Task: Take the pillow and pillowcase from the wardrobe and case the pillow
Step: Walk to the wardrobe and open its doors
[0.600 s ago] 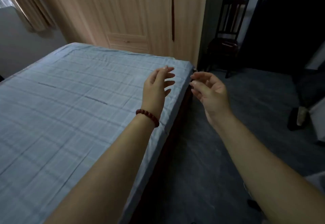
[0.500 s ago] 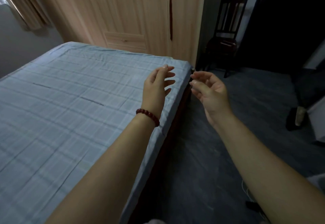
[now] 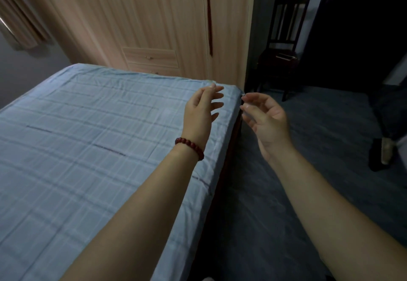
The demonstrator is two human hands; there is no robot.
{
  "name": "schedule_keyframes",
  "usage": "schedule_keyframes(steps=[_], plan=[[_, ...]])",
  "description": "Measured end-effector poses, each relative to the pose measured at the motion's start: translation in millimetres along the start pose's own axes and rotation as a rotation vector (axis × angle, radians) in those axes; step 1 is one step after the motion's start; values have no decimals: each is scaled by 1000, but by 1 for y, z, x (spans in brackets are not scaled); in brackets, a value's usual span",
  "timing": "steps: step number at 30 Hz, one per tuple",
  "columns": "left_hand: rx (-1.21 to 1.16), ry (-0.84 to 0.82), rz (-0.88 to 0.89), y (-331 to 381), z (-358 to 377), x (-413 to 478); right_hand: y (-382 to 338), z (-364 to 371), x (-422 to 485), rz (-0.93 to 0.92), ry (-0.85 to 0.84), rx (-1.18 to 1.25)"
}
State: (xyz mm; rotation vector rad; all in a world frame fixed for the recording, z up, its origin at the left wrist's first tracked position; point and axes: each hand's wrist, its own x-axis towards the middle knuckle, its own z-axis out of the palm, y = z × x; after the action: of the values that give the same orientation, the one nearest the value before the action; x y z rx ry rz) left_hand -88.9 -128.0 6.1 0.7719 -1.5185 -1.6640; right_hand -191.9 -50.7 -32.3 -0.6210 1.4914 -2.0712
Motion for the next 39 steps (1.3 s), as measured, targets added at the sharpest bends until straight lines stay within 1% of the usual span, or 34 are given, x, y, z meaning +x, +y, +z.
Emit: schedule_keyframes(steps=[4, 7, 12, 19, 26, 30, 39], plan=[[-26, -41, 6, -3, 1, 40, 2, 10, 33, -53, 24, 8], [-60, -65, -22, -6, 6, 66, -1, 9, 57, -104, 57, 9], [-54, -107, -52, -12, 26, 111, -3, 1, 98, -109, 98, 29], [-58, -124, -56, -28, 87, 181, -4, -34, 177, -99, 130, 15], [-76, -108, -50, -34, 166, 254, -20, -88, 275, -107, 105, 19], [-83, -96, -63, -44, 195, 289, -17, -114, 317, -101, 86, -16], [-33, -103, -101, -69, 252, 369, -4, -146, 407, -50, 115, 19]])
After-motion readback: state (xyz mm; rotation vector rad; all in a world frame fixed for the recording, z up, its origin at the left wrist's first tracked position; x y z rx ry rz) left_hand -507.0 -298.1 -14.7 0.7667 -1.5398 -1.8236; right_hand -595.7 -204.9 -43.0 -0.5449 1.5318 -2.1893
